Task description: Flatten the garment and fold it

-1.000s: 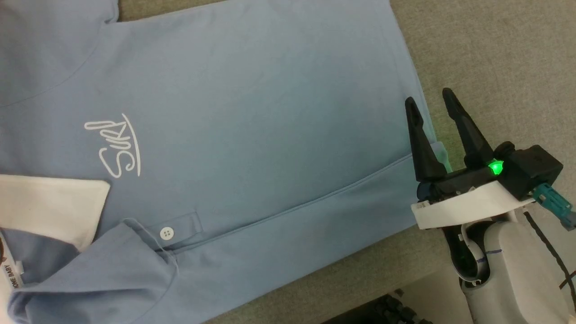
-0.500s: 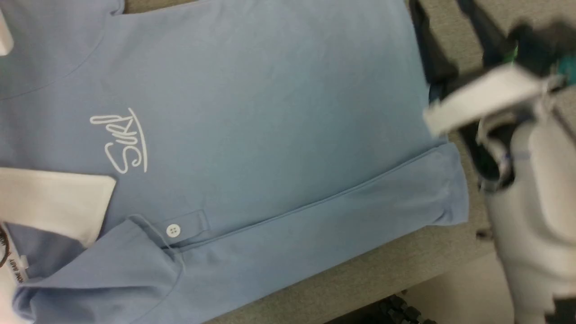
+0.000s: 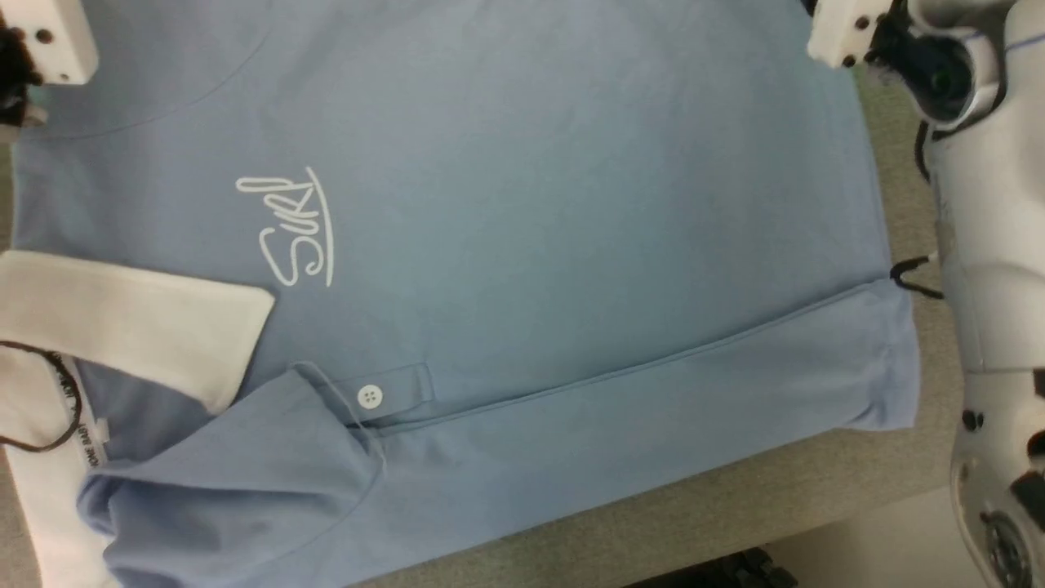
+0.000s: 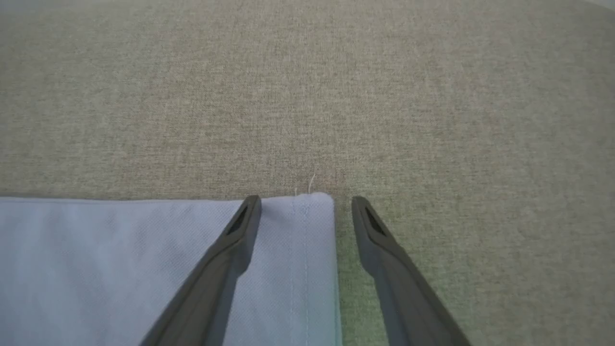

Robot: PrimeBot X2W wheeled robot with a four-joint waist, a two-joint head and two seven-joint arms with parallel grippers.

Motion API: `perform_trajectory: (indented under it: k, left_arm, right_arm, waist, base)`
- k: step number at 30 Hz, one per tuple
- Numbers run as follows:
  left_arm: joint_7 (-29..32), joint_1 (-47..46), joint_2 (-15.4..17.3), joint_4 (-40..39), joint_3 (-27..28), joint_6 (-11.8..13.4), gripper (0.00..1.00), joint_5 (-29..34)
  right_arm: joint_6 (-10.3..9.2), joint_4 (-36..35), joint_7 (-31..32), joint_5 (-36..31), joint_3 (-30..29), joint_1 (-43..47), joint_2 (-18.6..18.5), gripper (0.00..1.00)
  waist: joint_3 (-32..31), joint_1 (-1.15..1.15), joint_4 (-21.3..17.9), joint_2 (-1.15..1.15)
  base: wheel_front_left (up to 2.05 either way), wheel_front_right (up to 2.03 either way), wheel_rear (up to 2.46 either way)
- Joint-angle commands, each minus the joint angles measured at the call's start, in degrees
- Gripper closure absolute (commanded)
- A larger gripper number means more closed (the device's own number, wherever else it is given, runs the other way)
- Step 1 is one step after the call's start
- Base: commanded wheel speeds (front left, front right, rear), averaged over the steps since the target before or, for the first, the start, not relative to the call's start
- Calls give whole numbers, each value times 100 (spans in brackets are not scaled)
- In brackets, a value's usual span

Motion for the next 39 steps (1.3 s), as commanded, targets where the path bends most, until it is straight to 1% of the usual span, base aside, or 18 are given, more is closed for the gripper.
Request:
perform_trajectory:
  k: [1,3,4,5,7,8,11,13,16,20,23,27,28,29,30,35,39]
  left_arm:
    - [-40,-60,-36,66,-59,-59,100,-36]
    - [-87,-85,-56,90,-83,-90,100,-39]
    - [-109,-96,-66,106,-94,-106,100,-42]
    - [-131,-102,-75,123,-104,-119,100,-46]
    - [-170,-111,-88,149,-124,-146,100,-51]
    - [-191,-118,-91,164,-133,-160,100,-52]
    - [-312,-121,-105,192,-143,-197,100,-54]
    - [-518,-97,-121,182,-121,-215,100,-46]
    - [-1118,41,-188,118,-7,-231,100,-52]
    - [-1975,476,-280,-14,113,-303,100,-83]
    - [-2672,931,-406,-240,263,-374,100,-210]
    - [-3385,1772,-628,-631,475,-338,100,-433]
    - [-3385,1772,-628,-631,475,-338,100,-433]
    - [-3615,2256,-715,-848,544,-303,100,-526]
    - [-3615,2256,-715,-848,544,-303,100,-526]
    - [-3872,3442,-855,-1417,586,-273,100,-748]
    - [-3872,4360,-905,-1747,667,-301,100,-1080]
  right_arm:
    - [-11,201,224,-160,-110,-191,16,0]
    - [-11,394,495,-301,-221,-298,31,0]
    - [-11,483,649,-370,-268,-331,42,34]
    - [-11,552,785,-442,-307,-360,50,58]
    - [-11,638,994,-597,-379,-399,60,93]
    - [-11,657,1068,-658,-420,-406,67,100]
    - [-11,623,1132,-775,-502,-384,92,100]
    - [-11,521,967,-798,-485,-328,110,100]
    - [-11,327,484,-671,-389,-146,132,100]
    - [-11,25,-267,-268,-70,255,105,100]
    - [-11,-232,-900,14,294,646,-82,100]
    - [-11,-472,-1605,358,639,1209,-380,100]
    - [-11,-472,-1605,358,639,1209,-380,100]
    - [-11,-553,-1930,459,765,1504,-512,100]
    - [-11,-553,-1930,459,765,1504,-512,100]
    - [-11,-662,-2475,632,927,2227,-808,100]
    - [-11,-657,-2550,792,948,2729,-1018,100]
  waist:
    - [65,-1,118,0]
    - [76,-1,153,0]
    - [77,-1,168,0]
    - [77,-1,181,0]
    - [77,-1,199,0]
    - [75,-1,203,0]
    - [52,-1,213,0]
    - [6,-1,217,0]
    - [-136,-1,231,0]
    - [-452,-1,285,0]
    - [-775,-1,353,0]
    - [-1260,-1,482,0]
    - [-1260,-1,482,0]
    - [-1523,-1,553,0]
    - [-1523,-1,553,0]
    - [-2106,-1,768,0]
    - [-2440,-1,907,0]
  base:
    - [0,0,0]
    - [0,0,0]
    - [0,0,0]
    - [0,0,0]
    - [0,0,0]
    - [0,0,0]
    - [0,0,0]
    - [0,0,0]
    - [0,0,0]
    - [0,0,0]
    - [0,0,0]
    - [0,0,0]
    - [0,0,0]
    - [0,0,0]
    - [0,0,0]
    - [0,0,0]
    - [0,0,0]
